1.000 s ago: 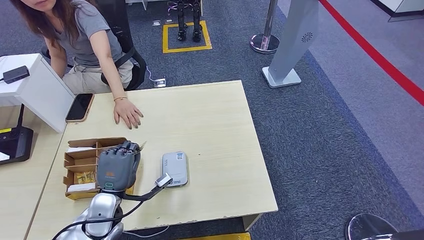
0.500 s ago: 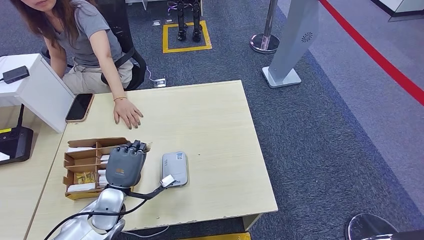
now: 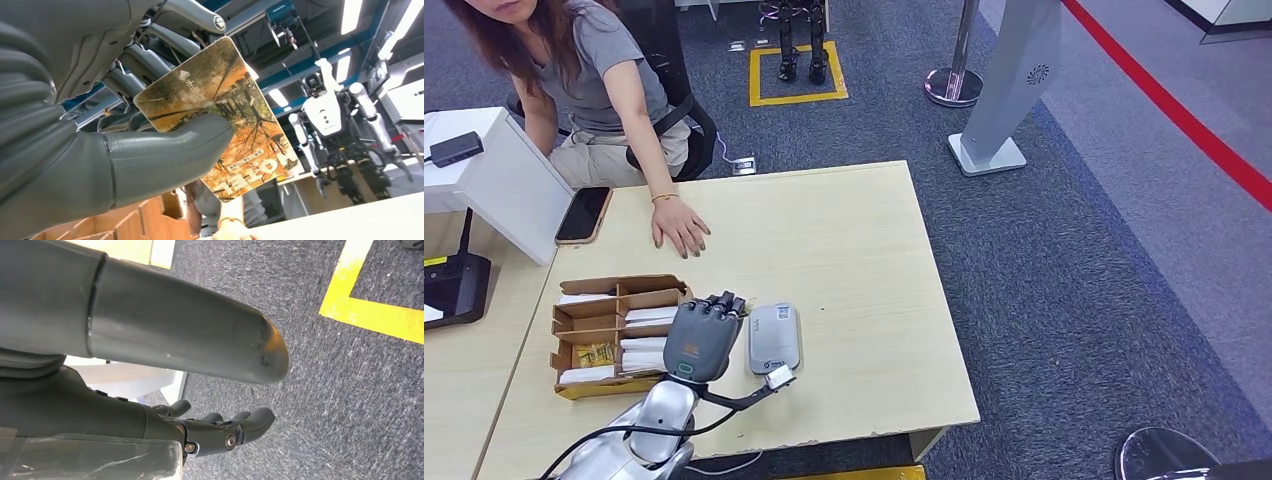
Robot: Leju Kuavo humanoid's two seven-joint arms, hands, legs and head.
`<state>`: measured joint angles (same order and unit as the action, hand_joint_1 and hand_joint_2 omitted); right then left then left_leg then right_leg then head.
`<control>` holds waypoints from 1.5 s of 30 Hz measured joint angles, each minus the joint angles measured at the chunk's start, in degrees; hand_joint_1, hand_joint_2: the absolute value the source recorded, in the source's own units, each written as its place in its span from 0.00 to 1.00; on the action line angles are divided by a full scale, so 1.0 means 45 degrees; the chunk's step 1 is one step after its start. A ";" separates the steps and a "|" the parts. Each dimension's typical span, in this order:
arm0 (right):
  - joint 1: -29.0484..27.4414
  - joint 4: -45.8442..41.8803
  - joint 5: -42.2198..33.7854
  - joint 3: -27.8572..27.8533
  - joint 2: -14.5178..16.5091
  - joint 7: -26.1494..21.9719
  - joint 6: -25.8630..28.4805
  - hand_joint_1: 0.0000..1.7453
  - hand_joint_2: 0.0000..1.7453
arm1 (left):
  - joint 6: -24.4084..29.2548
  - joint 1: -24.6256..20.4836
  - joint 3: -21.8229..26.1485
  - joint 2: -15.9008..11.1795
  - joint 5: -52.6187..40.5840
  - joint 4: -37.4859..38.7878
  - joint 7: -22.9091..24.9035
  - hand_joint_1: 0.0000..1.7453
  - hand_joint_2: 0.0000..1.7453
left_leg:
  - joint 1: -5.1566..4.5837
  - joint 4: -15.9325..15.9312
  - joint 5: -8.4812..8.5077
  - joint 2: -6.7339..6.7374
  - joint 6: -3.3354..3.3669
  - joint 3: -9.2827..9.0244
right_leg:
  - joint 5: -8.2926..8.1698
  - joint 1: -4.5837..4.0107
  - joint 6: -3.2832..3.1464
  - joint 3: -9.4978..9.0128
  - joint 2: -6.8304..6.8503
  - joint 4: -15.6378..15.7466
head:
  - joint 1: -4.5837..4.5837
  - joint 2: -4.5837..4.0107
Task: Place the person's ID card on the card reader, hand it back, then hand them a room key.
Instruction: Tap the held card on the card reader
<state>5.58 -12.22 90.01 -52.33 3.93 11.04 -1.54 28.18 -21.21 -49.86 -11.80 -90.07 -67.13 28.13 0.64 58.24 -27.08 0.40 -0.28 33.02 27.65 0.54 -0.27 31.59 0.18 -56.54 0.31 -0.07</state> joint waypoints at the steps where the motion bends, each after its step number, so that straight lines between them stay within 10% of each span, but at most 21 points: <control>1: 0.0003 0.0000 0.0000 0.0004 0.0000 0.0000 -0.0010 0.00 0.00 | 0.0011 0.0000 -0.0027 0.0075 0.0000 0.0059 -0.0039 1.00 1.00 | 0.0000 0.0000 0.0000 0.0000 0.0000 0.0000 | 0.0000 0.0000 0.0000 0.0000 0.0000 0.0000 | 0.0000 0.0000; 45: 0.0043 0.0000 -0.0024 0.0302 0.0029 -0.0024 -0.0051 0.00 0.00 | -0.0027 0.0451 0.0039 0.1598 0.0019 0.2469 -0.1519 1.00 1.00 | 0.0001 0.0000 0.0000 -0.0004 0.0000 0.0002 | 0.0000 0.0000 0.0000 -0.0002 0.0004 -0.0001 | -0.0001 0.0000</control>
<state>5.77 -12.22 89.90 -50.97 4.07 10.93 -1.77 28.06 -19.18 -49.68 -4.61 -89.98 -56.02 21.29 0.64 58.24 -27.08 0.38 -0.28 33.03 27.65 0.54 -0.27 31.58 0.20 -56.54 0.31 -0.07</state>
